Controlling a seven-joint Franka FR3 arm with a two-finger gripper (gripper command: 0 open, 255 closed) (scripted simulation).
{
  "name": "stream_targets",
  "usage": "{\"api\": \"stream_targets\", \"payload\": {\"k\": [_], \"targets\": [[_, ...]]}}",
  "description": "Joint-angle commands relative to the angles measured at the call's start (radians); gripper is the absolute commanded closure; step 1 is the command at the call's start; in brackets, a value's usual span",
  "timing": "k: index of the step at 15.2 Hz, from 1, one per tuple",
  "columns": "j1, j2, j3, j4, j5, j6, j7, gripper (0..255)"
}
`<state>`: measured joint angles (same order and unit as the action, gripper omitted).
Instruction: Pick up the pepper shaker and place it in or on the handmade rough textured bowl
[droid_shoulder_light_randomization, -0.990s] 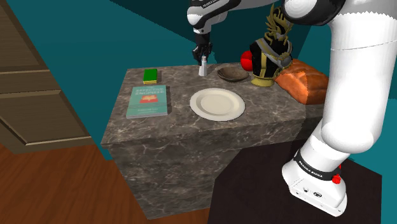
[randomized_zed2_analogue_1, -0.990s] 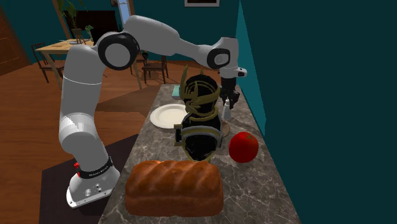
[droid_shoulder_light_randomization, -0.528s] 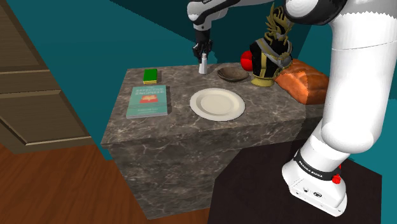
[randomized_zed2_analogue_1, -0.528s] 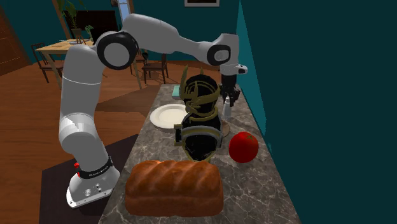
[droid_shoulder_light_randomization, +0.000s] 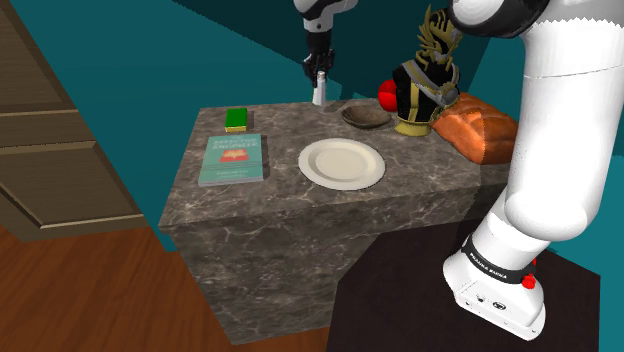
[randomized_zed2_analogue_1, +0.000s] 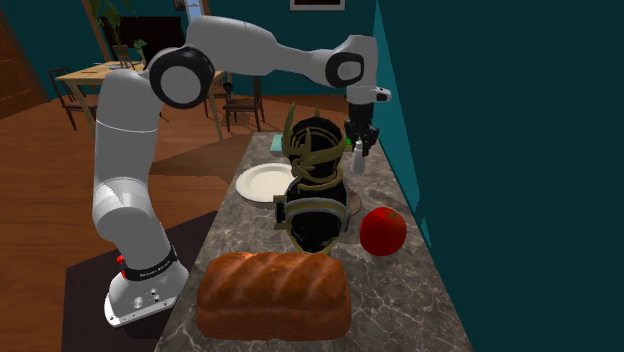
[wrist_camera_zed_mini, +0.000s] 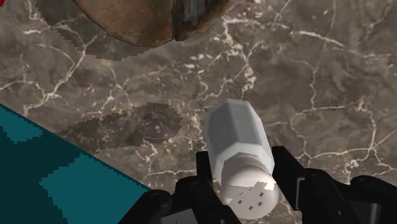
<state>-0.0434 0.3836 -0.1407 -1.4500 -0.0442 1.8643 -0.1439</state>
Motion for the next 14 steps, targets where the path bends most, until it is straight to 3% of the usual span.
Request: {"api": "stream_targets", "payload": {"k": [1,11,12,14], "targets": [[-0.001,-0.002,-0.001,0.024,0.000,-0.026,-0.003,255],[-0.005,0.008,-0.002,0.173,0.003,-0.165,-0.013,255],[-0.005,0.008,-0.002,0.174,0.003,-0.166,-0.013,255],[-0.010,-0.081,-0.009,0.053,-0.006,-0.132,-0.027,255]]}}
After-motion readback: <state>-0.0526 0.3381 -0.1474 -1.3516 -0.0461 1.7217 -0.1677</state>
